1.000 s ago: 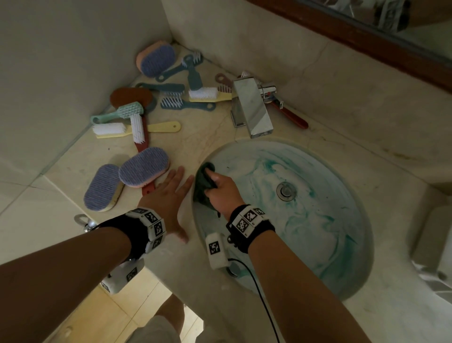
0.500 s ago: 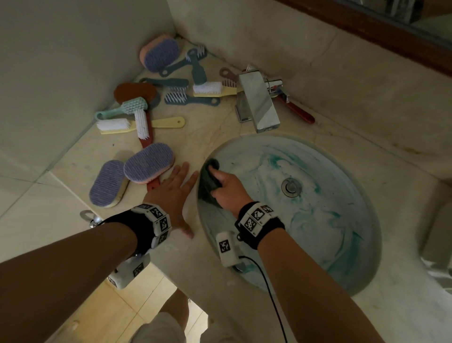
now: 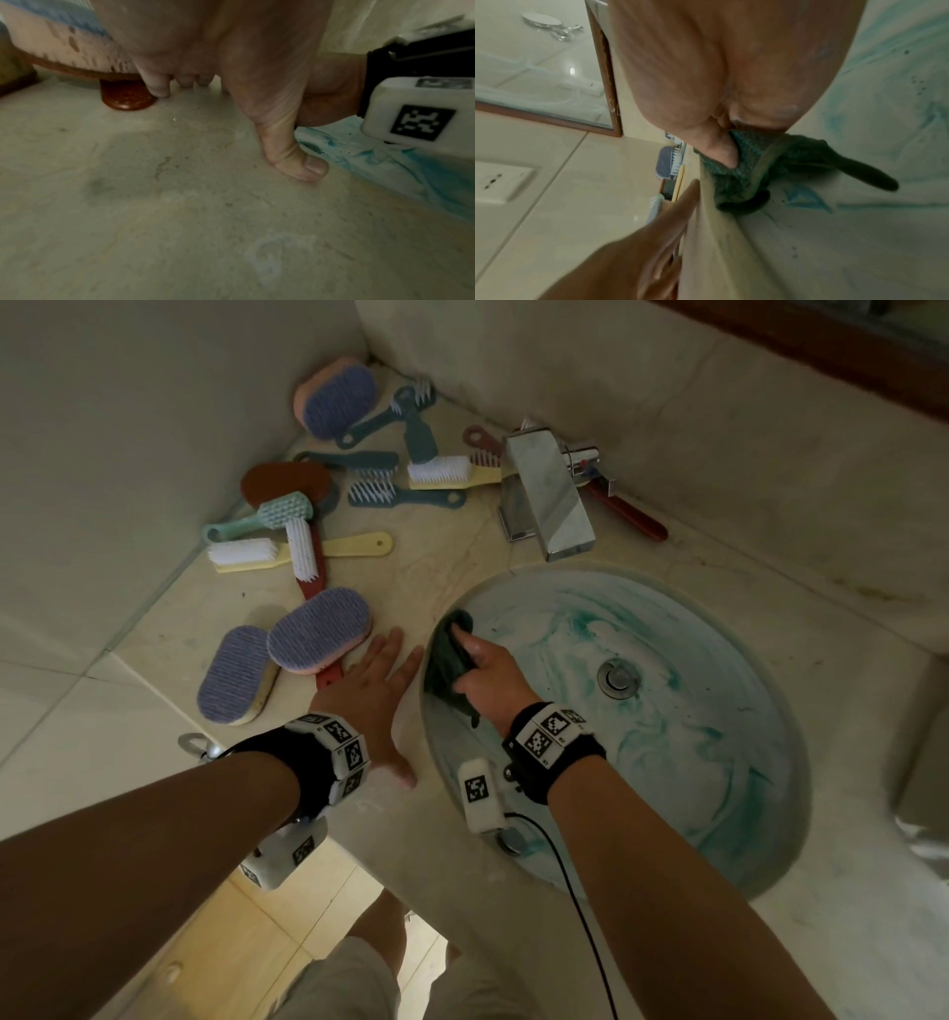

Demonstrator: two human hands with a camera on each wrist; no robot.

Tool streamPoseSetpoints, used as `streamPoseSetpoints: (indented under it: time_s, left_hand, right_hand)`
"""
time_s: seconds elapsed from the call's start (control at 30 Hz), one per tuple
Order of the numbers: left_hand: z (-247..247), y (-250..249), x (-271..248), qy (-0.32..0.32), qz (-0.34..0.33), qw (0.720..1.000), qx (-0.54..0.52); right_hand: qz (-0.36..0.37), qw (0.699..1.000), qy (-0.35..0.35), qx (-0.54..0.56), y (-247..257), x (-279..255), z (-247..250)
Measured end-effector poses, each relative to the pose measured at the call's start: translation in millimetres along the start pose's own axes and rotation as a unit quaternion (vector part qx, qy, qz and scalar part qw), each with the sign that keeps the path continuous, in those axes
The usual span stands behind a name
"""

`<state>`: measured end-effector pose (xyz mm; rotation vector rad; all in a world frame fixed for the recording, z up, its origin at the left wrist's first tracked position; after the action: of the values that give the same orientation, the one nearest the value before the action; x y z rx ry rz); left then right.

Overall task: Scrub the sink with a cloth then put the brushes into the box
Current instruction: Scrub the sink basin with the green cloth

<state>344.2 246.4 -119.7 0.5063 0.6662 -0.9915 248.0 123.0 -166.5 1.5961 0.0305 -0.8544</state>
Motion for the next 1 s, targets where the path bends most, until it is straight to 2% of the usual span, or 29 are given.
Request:
streamPoseSetpoints:
  time_s: [0.13, 0.27, 0.37, 0.5, 0.6, 0.7, 0.8, 0.9, 1.0]
  left_hand:
    - [-0.6, -0.1, -0.5, 0.001, 0.002, 1.000, -0.005]
    - [-1.7, 0.0, 0.0, 0.002, -0.003, 1.000, -0.008]
    - [-1.9, 1.5, 1.0, 0.000, -0.007, 1.000, -0.014]
    - [-3.8, 2.5, 3.5, -0.003, -0.009, 1.000, -0.018]
    - [-3.9, 4.0, 3.3, -0.009, -0.011, 1.000, -0.015]
    - [-4.6, 4.0, 1.6, -0.012, -0.014, 1.000, -0.011]
    - [-6.7, 4.0, 3.5, -0.009, -0.015, 1.000, -0.013]
    - [-6.6, 6.0, 4.8, -0.009, -0.016, 1.000, -0.018]
    - [-4.8, 4.8, 2.4, -0.014, -0.013, 1.000, -0.014]
  right_hand:
    - [0.008, 0.993, 0.073, -0.093, -15.9, -15.7, -10.7]
    - [0.010, 0.986, 0.117, -0.115, -28.9, -33.3, -14.0]
    - [0.012, 0.990, 0.101, -0.098, -21.2, -31.4, -15.7]
    - [-0.002, 0.999, 0.049, -0.008, -6.8, -23.8, -14.5]
    - [0.004, 0.999, 0.040, 0.005, -6.8, -26.4, -17.4]
    - [0.022, 0.995, 0.058, -0.073, -18.9, -40.3, -23.2]
    - [0.071, 0.981, 0.064, -0.168, -30.3, -58.8, -26.5]
    - [0.139, 0.968, 0.042, -0.206, -31.3, -71.6, -34.0]
    - [0.159, 0.964, 0.021, -0.214, -27.6, -68.3, -40.1]
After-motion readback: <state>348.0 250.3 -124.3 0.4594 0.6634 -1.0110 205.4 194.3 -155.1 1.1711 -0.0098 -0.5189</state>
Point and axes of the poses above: each hand's wrist, its own x-axis towards the middle knuckle, its own z-axis out of the back of the hand, y = z × x, the point moved 4 cm from there along x, towards the middle knuckle, and after that the axes turned 4 degrees about z, right-handed, at the moved point
